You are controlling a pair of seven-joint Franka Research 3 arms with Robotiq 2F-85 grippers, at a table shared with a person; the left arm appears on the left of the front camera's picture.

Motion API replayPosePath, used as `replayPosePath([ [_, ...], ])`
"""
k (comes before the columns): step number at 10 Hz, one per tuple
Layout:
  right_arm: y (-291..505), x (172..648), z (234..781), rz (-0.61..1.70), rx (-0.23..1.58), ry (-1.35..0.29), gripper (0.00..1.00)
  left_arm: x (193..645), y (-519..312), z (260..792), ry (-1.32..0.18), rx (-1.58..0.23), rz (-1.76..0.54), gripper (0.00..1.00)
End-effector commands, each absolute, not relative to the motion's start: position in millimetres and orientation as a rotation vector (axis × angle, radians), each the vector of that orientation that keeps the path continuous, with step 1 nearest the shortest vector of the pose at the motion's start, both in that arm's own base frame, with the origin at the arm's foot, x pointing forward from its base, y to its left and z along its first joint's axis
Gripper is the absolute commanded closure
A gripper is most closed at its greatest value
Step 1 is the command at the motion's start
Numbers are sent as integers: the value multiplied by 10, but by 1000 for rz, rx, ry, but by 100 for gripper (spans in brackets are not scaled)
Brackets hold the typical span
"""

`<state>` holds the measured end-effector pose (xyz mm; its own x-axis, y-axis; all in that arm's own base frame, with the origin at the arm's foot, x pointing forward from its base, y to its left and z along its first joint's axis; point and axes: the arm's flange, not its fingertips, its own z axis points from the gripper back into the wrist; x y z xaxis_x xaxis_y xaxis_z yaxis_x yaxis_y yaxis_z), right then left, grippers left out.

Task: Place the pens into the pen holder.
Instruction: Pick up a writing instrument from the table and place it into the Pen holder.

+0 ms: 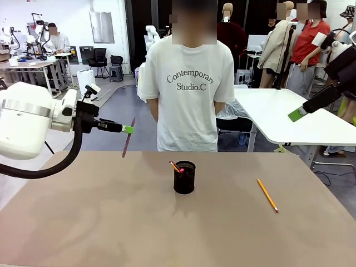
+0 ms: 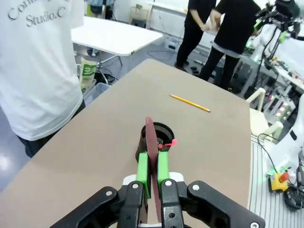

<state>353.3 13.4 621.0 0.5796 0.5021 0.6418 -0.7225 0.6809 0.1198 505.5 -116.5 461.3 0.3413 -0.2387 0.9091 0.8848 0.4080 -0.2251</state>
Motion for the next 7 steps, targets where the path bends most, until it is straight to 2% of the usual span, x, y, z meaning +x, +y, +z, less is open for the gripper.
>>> replayPosePath([
  [1,144,3533,6222,735,408,-615,0,5172,-1093,4623,-943,-848,-820,100],
  [4,144,3533,6222,735,408,-615,0,5114,-1106,4597,-936,-839,-840,100],
  [5,144,3533,6222,735,408,-615,0,5120,-1237,4637,-1077,-786,-962,100],
  [7,144,3533,6222,735,408,-615,0,5135,-1552,4705,-1240,-885,-1050,100],
])
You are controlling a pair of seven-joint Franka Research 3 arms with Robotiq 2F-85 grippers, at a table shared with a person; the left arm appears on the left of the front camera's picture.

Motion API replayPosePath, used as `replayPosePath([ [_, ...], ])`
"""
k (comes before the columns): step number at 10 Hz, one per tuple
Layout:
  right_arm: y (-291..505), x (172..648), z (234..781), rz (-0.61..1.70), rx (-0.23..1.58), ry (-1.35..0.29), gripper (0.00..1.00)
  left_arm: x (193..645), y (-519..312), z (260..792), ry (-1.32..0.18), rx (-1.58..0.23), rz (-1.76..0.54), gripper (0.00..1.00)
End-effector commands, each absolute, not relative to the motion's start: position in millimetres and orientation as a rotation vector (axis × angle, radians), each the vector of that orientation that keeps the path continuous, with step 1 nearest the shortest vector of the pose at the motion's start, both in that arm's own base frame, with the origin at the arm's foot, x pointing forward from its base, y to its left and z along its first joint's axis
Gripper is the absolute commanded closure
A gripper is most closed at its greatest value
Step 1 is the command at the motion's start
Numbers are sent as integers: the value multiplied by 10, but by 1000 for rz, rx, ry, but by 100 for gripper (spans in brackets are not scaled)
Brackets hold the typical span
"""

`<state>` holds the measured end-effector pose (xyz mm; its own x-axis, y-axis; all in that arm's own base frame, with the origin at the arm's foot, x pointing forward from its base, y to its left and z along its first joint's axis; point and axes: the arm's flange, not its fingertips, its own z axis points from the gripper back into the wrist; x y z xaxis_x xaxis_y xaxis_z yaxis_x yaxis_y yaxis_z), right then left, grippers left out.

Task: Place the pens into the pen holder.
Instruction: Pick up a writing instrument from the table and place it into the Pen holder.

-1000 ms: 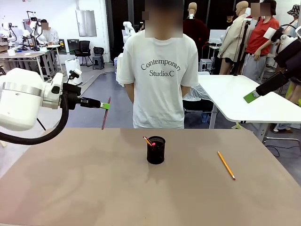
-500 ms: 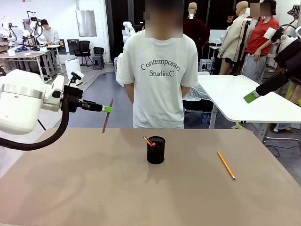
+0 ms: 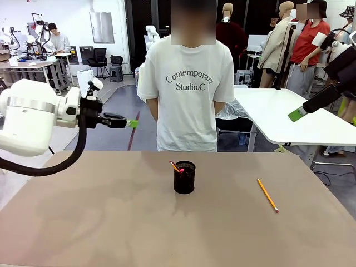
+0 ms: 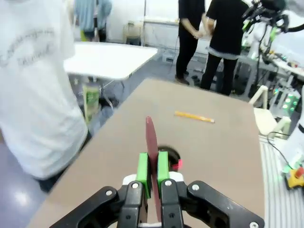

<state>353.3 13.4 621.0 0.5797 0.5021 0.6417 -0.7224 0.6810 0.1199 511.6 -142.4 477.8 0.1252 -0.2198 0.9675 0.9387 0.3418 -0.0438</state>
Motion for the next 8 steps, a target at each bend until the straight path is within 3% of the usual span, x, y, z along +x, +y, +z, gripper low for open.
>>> replayPosePath([
  [1,144,3533,6222,735,408,-615,0,5121,-1670,4704,-1285,-949,-1097,100],
  [5,144,3533,6222,735,408,-615,0,5144,-2292,4579,-1559,-1073,-1228,100],
  [8,144,3533,6222,735,408,-615,0,5207,-2714,4340,-1497,-1223,-1164,100],
])
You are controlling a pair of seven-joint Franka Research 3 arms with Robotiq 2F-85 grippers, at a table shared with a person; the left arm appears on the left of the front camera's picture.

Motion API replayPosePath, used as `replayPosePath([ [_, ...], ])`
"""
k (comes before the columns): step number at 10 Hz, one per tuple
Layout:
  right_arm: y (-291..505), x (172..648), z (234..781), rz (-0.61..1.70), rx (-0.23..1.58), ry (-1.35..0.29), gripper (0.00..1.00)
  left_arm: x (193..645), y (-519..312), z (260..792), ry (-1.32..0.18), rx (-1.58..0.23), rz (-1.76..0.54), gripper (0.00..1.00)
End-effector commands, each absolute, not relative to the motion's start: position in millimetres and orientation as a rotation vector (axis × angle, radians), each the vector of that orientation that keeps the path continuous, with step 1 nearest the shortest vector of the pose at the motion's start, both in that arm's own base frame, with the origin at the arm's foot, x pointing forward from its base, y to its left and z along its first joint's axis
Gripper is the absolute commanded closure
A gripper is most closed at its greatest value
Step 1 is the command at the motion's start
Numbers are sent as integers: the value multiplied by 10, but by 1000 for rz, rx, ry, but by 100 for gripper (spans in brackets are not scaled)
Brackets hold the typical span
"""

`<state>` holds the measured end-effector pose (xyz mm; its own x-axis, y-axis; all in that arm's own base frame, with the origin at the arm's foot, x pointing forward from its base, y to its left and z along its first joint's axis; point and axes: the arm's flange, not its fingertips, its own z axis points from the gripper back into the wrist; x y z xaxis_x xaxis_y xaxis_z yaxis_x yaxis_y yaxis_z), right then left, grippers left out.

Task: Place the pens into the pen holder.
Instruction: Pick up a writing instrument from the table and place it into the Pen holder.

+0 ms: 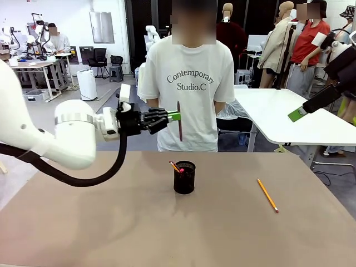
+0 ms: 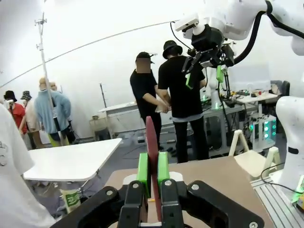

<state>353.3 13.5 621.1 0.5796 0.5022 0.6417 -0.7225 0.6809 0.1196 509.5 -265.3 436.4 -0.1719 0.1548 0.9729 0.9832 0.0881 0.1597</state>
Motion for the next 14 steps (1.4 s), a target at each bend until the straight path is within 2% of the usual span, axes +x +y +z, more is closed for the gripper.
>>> replayPosePath([
  [1,144,3533,6222,735,408,-615,0,5226,-2802,4264,-1466,-1223,-1178,100],
  [5,144,3533,6222,735,408,-615,0,5327,-3044,3917,-1346,-1198,-1229,100],
  [6,144,3533,6222,735,408,-615,0,5212,-2955,3943,-1400,-1203,-1197,100],
  [9,144,3533,6222,735,408,-615,0,5212,-2955,3943,-1400,-1203,-1197,100],
  [14,144,3533,6222,735,408,-615,0,5588,-3023,3477,-1445,-1164,-1261,100],
])
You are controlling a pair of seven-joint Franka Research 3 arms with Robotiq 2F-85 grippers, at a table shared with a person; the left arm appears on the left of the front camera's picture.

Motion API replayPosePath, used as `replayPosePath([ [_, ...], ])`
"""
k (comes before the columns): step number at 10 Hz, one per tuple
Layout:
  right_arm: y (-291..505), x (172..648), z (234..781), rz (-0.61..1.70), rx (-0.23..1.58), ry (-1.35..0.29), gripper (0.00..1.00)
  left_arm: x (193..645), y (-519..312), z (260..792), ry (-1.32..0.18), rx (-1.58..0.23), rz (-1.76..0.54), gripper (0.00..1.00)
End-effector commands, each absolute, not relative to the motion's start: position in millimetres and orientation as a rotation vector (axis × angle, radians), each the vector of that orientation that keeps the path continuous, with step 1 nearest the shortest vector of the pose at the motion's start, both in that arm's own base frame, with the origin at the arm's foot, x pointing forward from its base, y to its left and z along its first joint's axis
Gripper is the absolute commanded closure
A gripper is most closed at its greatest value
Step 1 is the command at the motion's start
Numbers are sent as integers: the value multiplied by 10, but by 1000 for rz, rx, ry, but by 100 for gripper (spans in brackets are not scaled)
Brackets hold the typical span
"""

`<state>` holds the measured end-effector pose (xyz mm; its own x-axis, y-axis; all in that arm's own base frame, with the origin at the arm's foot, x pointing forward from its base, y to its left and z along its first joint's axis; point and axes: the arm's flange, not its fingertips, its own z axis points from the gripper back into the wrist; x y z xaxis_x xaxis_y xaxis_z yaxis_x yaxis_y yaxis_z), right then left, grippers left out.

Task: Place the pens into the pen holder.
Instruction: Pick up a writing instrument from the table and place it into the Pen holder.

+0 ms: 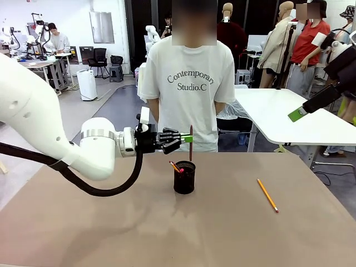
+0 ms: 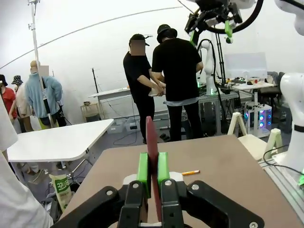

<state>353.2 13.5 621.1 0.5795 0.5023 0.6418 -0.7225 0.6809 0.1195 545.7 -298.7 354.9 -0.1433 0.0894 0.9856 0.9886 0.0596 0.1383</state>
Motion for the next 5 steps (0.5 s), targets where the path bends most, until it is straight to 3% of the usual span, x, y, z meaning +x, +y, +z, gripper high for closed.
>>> replayPosePath([
  [1,144,3533,6222,735,408,-615,0,5630,-3032,3398,-1459,-1159,-1256,100],
  [5,144,3533,6222,735,408,-615,0,5819,-3051,3112,-1441,-1116,-1270,100],
])
